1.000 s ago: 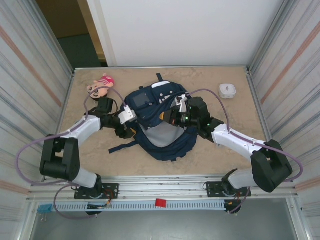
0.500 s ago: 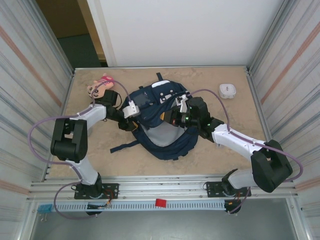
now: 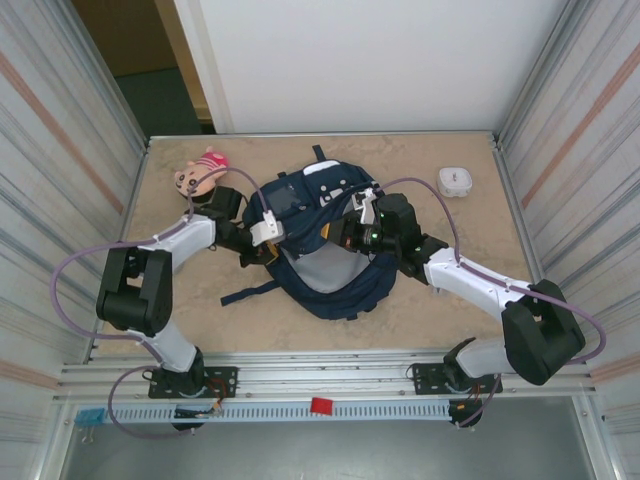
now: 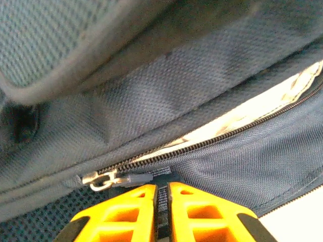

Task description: Pack the student bag

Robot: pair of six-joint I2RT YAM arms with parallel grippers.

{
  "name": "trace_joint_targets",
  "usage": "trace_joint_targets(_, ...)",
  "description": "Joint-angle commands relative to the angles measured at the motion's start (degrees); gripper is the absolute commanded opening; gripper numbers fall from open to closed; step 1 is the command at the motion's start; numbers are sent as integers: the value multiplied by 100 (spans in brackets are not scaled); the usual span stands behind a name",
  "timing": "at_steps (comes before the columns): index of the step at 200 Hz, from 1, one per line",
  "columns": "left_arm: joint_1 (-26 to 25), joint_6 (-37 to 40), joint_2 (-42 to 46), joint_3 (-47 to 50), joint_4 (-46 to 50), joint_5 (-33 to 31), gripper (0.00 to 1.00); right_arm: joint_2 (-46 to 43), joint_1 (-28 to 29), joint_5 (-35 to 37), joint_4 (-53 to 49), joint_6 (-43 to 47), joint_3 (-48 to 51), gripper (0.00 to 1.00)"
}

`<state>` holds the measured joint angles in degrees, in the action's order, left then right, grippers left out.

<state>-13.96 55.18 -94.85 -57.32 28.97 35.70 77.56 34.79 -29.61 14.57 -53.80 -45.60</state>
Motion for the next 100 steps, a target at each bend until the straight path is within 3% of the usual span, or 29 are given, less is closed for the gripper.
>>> trace_joint_targets(1,-2,-602,198,72,-304,-213,16,-17,-60,235,244,-113,-28,3)
trace_joint_targets(13,-7,-826,195,95,-478,-339,31,-24,-59,243,236,-114,-16,3)
trace_joint_targets(42,-19,-1210,58,-13,-553,-342,45,-56,-60,242,238,-113,-18,3)
trace_joint_targets(87,-157,-1411,-67,17,-602,-120,51,-61,-62,252,239,-122,-1,4)
trace_joint_targets(100,-234,-1486,-82,71,-690,-266,48,-65,-60,247,239,-131,9,4)
